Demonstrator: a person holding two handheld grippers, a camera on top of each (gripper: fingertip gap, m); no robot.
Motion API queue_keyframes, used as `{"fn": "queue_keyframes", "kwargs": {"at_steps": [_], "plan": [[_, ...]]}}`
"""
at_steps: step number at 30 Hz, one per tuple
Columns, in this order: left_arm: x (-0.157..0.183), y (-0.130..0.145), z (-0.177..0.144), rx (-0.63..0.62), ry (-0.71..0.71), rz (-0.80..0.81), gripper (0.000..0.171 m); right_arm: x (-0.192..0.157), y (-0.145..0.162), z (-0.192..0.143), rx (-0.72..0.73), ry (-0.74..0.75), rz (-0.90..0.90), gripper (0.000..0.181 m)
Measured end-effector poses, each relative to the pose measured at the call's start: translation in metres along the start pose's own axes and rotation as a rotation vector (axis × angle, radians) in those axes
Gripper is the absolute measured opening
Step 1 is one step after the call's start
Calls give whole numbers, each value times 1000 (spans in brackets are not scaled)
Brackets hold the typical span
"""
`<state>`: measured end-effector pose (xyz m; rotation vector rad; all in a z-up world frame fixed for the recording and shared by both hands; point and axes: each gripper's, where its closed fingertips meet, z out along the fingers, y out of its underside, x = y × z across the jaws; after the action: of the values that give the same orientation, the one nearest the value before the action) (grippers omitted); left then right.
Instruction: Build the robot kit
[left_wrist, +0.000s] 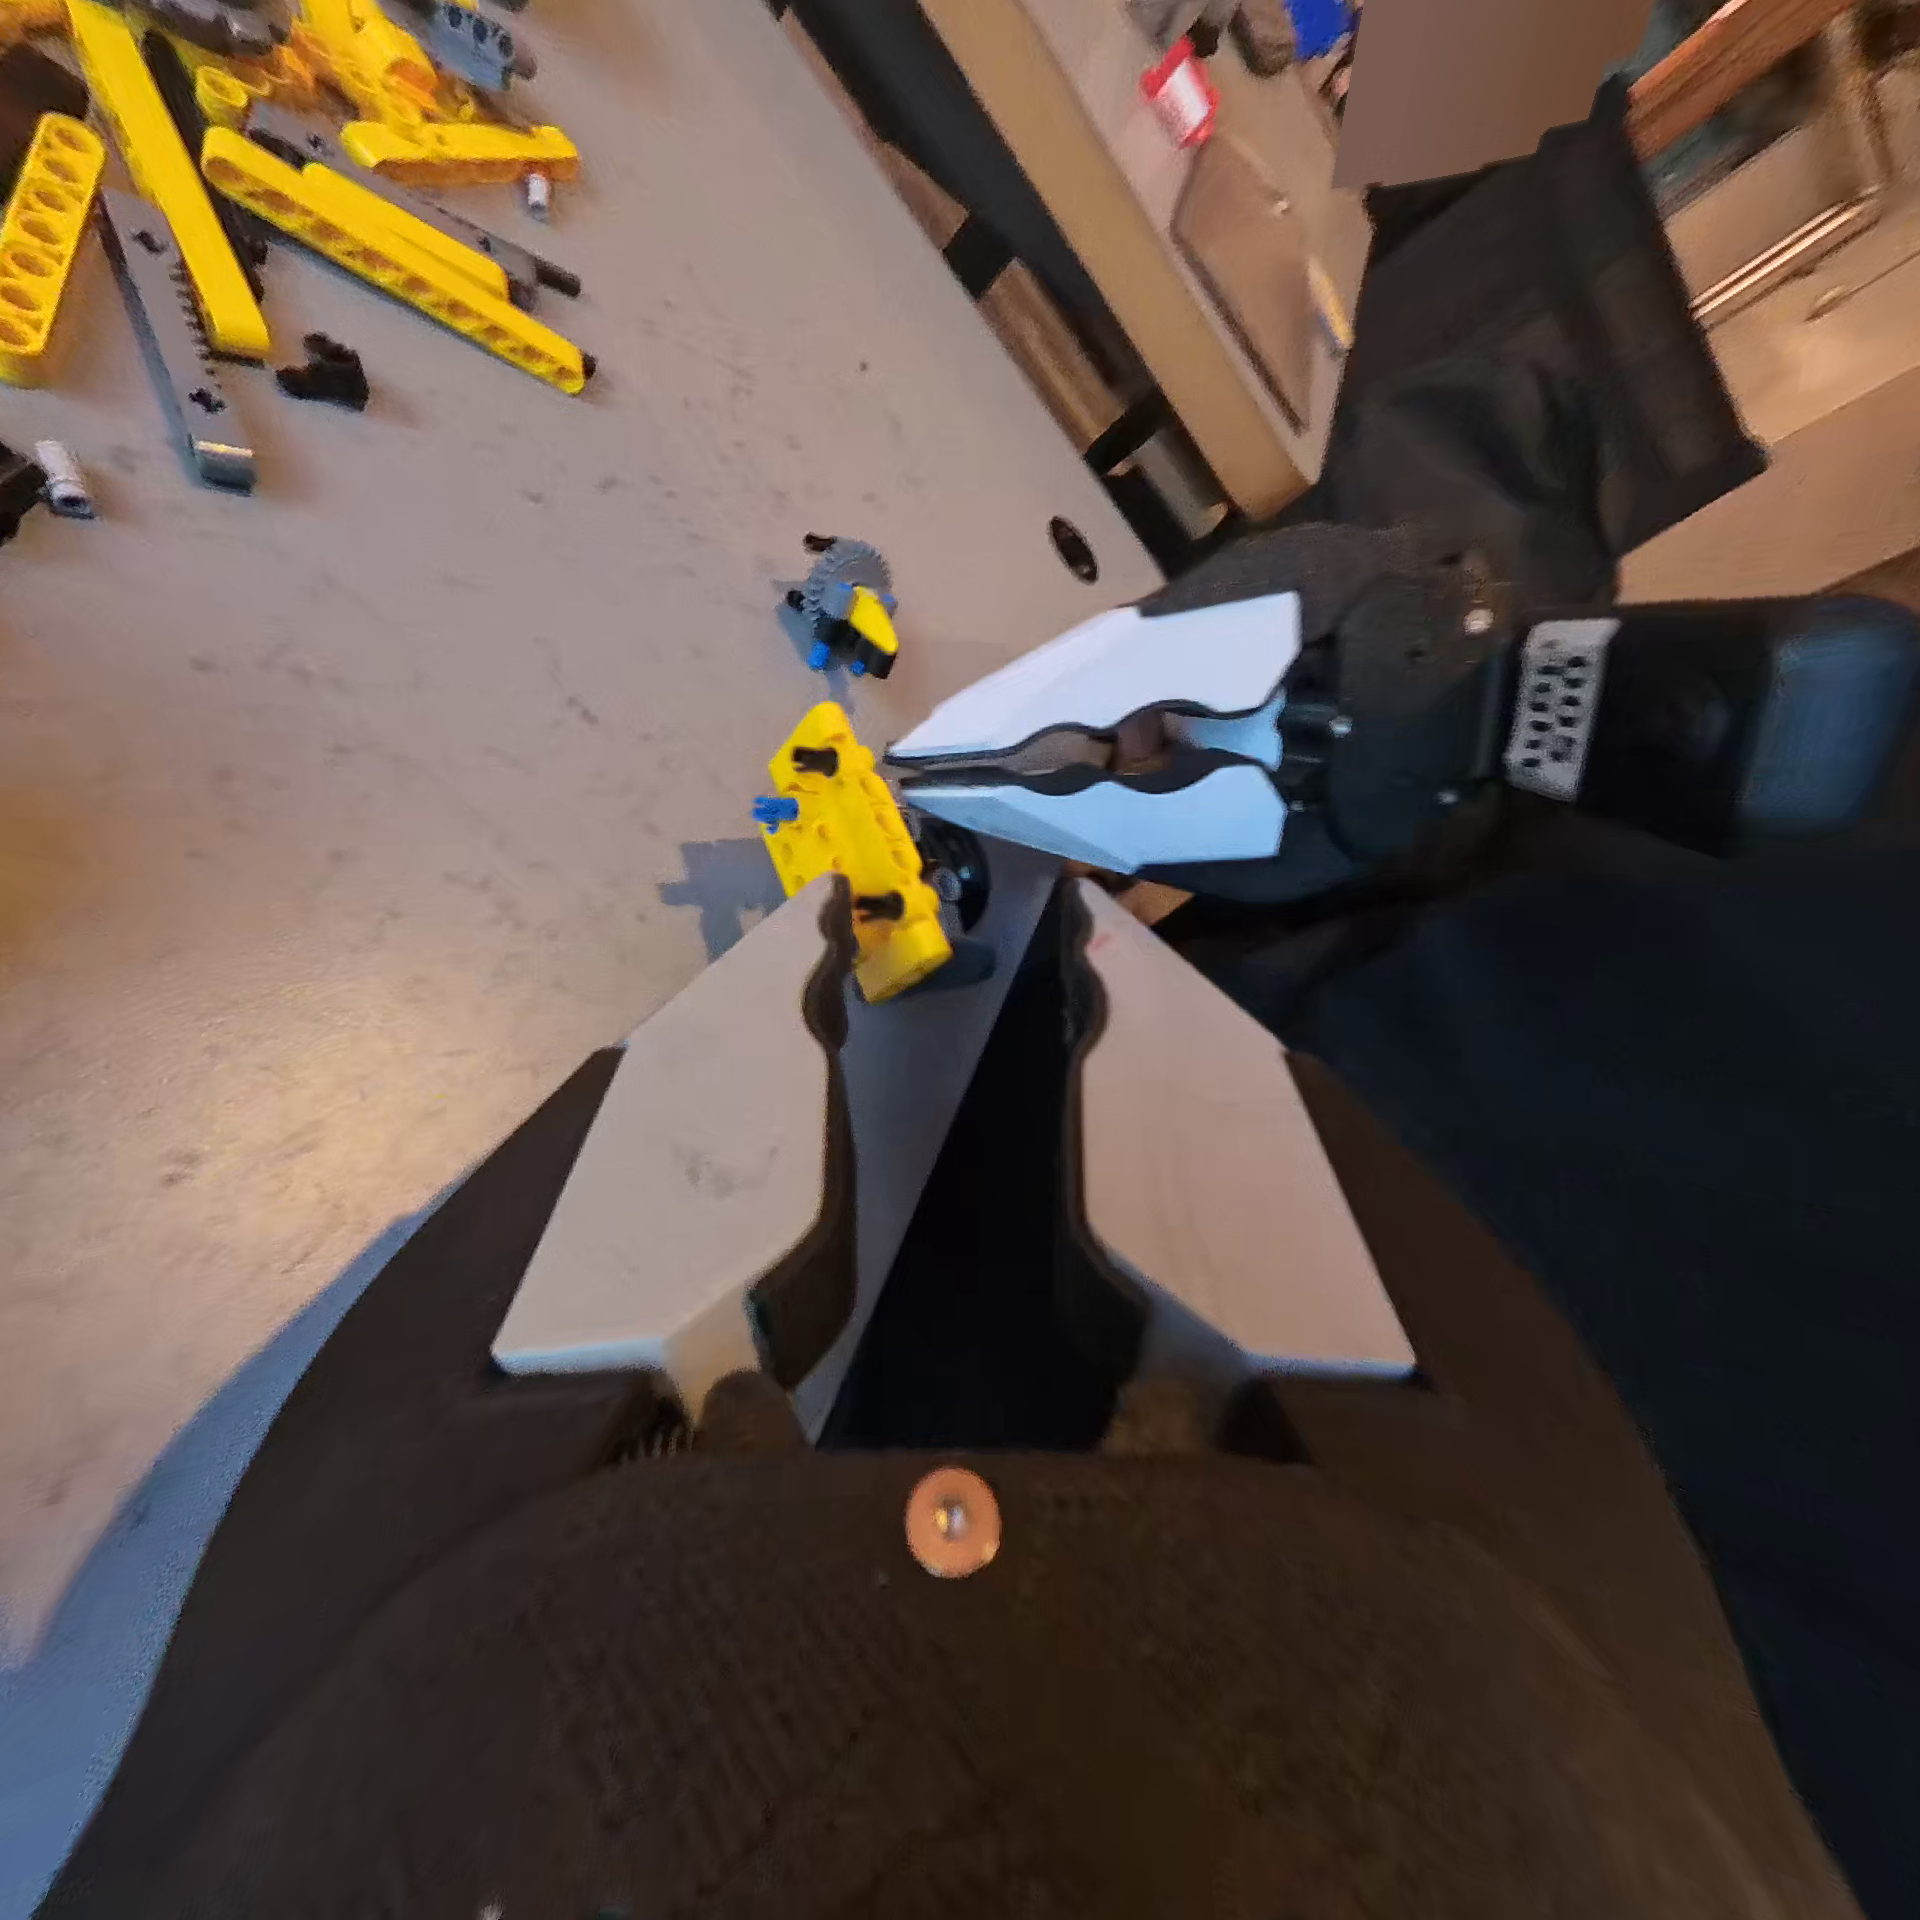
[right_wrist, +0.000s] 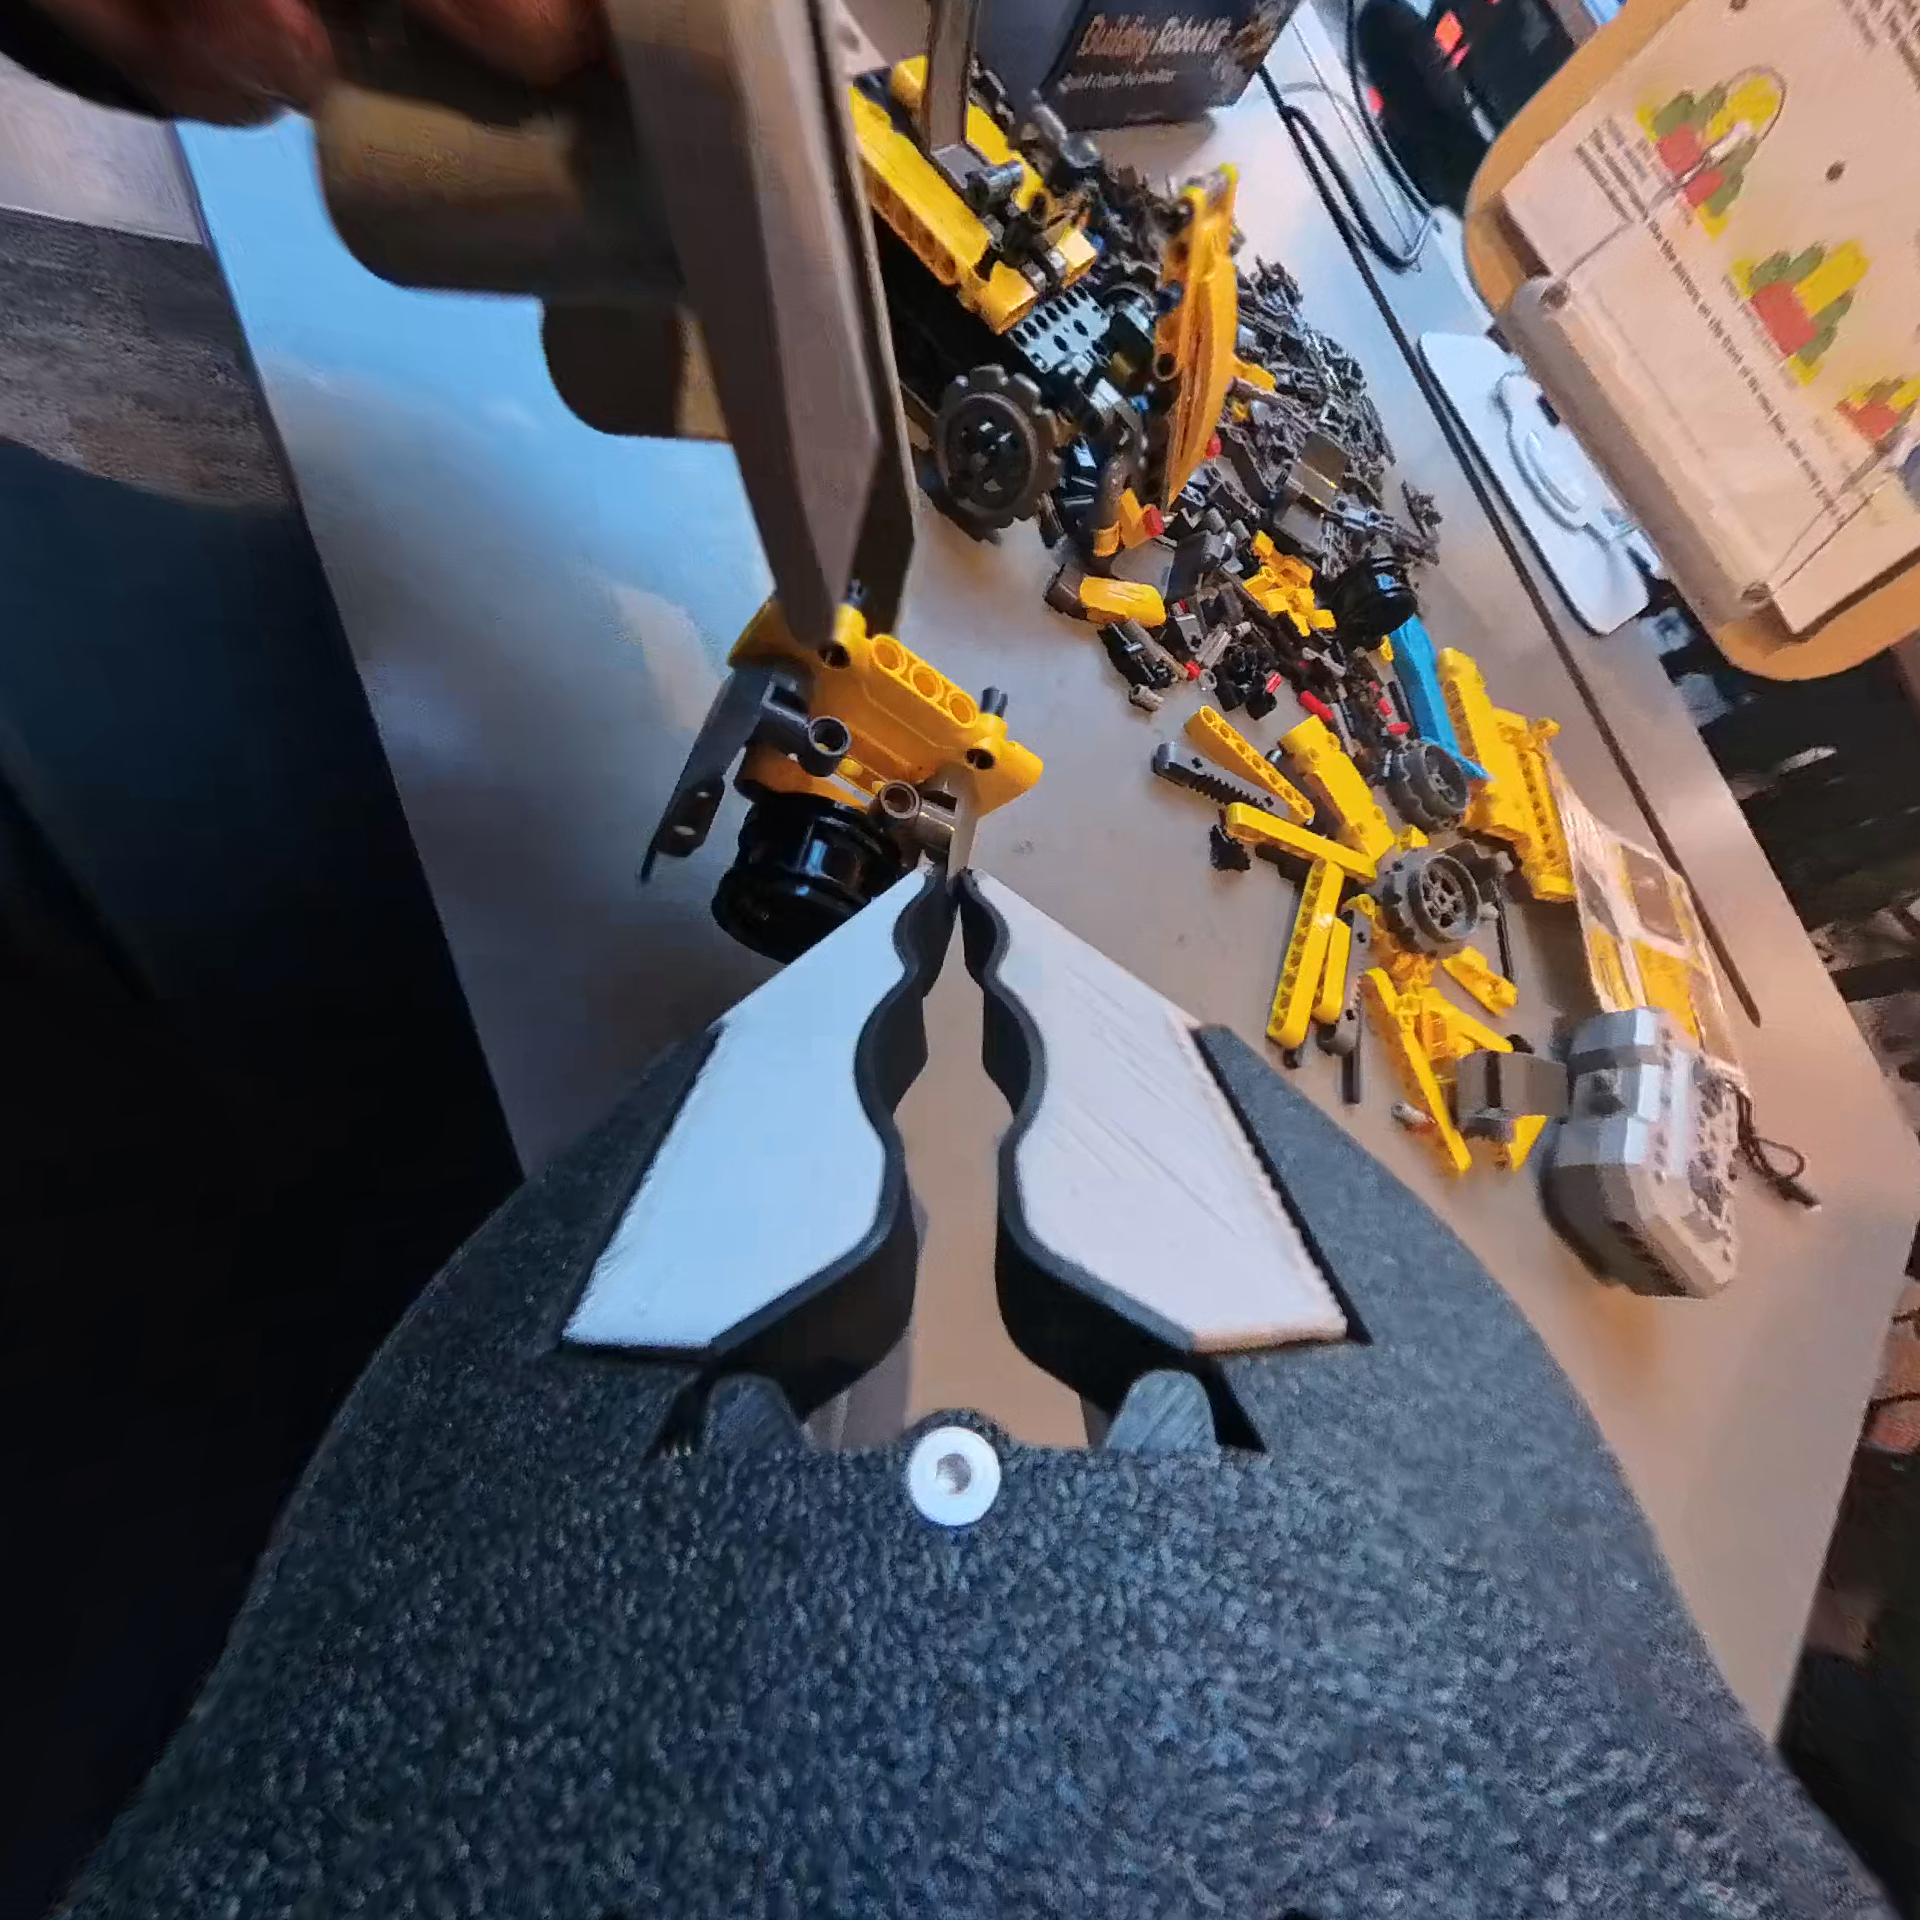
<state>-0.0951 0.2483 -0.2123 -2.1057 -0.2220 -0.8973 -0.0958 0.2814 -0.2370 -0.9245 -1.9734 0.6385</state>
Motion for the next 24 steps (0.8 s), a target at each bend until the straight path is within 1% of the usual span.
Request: {"fn": "queue_keyframes", "kwargs": {"at_steps": [1, 3, 5, 6, 8, 12, 17, 24], "plan": [[-4, 3, 3, -29, -14, -3, 35, -3, -1, 0, 4, -7, -11, 1], [-4, 4, 9, -50, 2, -20, 27, -8, -3, 0, 13, -23, -29, 1], [-12, 8, 12, -75, -27, -22, 13, -11, -3, 0, 18, -28, -33, 1], [-16, 12, 13, -99, -46, -22, 11, -13, -2, 0, 11, -47, -10, 2], [-21, 21, 17, -134, -73, -20, 11, -16, 3, 2, -4, -102, 64, 2], [-22, 22, 19, -102, -79, -21, 10, -16, 5, 3, 1, -165, 201, 3], [-23, 26, 20, -103, -85, -28, 11, -17, 6, 4, 14, -265, 384, 4], [-25, 29, 21, -105, -118, -4, 11, -16, 7, 6, 7, -277, 429, 3]]}}
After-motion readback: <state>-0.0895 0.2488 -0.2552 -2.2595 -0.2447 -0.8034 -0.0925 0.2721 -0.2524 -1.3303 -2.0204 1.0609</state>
